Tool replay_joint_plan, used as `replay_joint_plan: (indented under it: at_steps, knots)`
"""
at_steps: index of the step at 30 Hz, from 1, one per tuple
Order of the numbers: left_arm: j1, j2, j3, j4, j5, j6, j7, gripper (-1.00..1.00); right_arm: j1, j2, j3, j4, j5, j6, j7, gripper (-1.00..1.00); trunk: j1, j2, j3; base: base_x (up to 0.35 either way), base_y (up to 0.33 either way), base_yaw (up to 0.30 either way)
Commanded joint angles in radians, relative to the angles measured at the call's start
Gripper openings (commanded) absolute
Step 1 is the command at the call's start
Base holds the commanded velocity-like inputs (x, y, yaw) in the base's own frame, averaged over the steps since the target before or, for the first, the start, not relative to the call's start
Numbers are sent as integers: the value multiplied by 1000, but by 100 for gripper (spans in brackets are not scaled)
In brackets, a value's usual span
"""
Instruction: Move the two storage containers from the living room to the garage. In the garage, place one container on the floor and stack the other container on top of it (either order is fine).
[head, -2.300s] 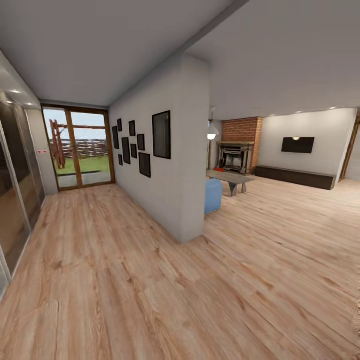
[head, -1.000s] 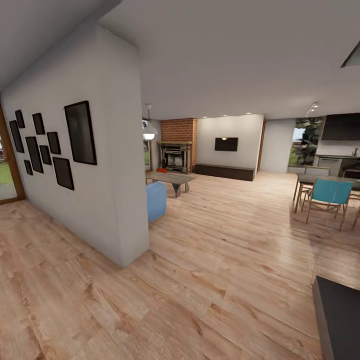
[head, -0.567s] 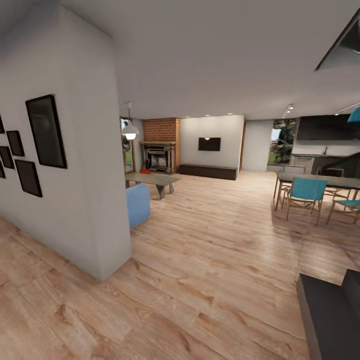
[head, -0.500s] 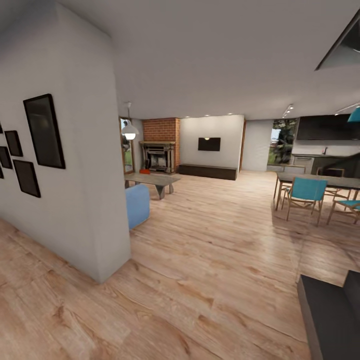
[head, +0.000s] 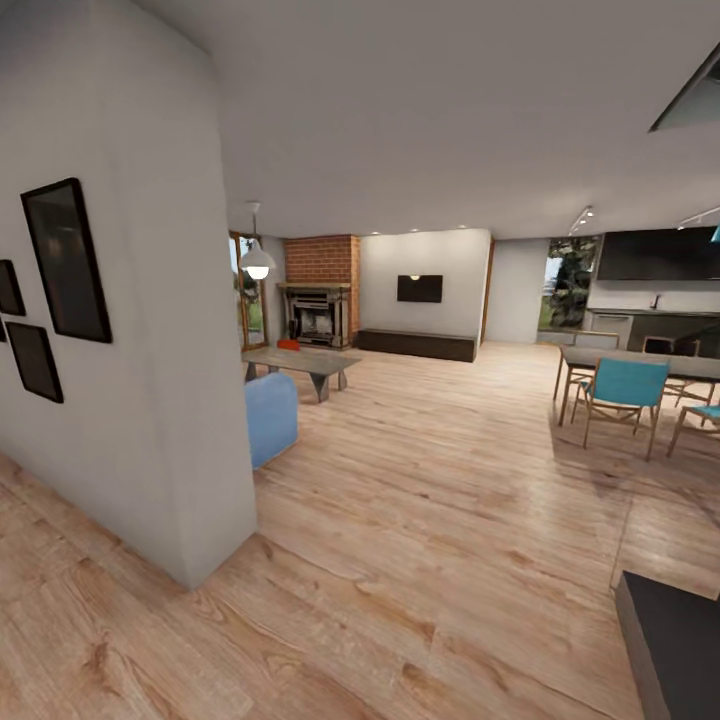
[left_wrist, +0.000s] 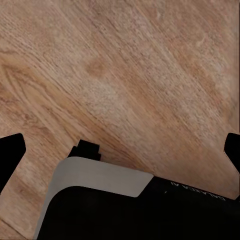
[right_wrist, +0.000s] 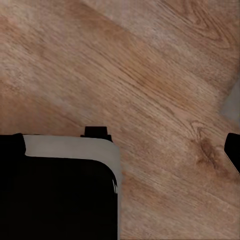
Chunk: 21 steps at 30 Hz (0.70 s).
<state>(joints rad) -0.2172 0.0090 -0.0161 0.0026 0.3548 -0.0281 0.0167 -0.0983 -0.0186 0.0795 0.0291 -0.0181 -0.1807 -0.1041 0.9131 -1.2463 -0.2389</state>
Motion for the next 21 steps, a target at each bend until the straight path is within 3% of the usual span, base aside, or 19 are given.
replay_joint_plan:
  at_steps: [1,10,21]
  knots:
    - [-1,0,-2,0,4,-3,2,100,-1,0,8,3,-2,-5,-3,100,1,-1,-1,325,6,0]
    - [-1,0,-2,0,4,-3,2,100,-1,0,8,3,-2,-5,-4,100,1,-1,-1,325,65,-30]
    - [-1,0,-2,0,4,-3,2,100,-1,1,8,3,-2,-5,-3,100,1,-1,-1,325,119,-227]
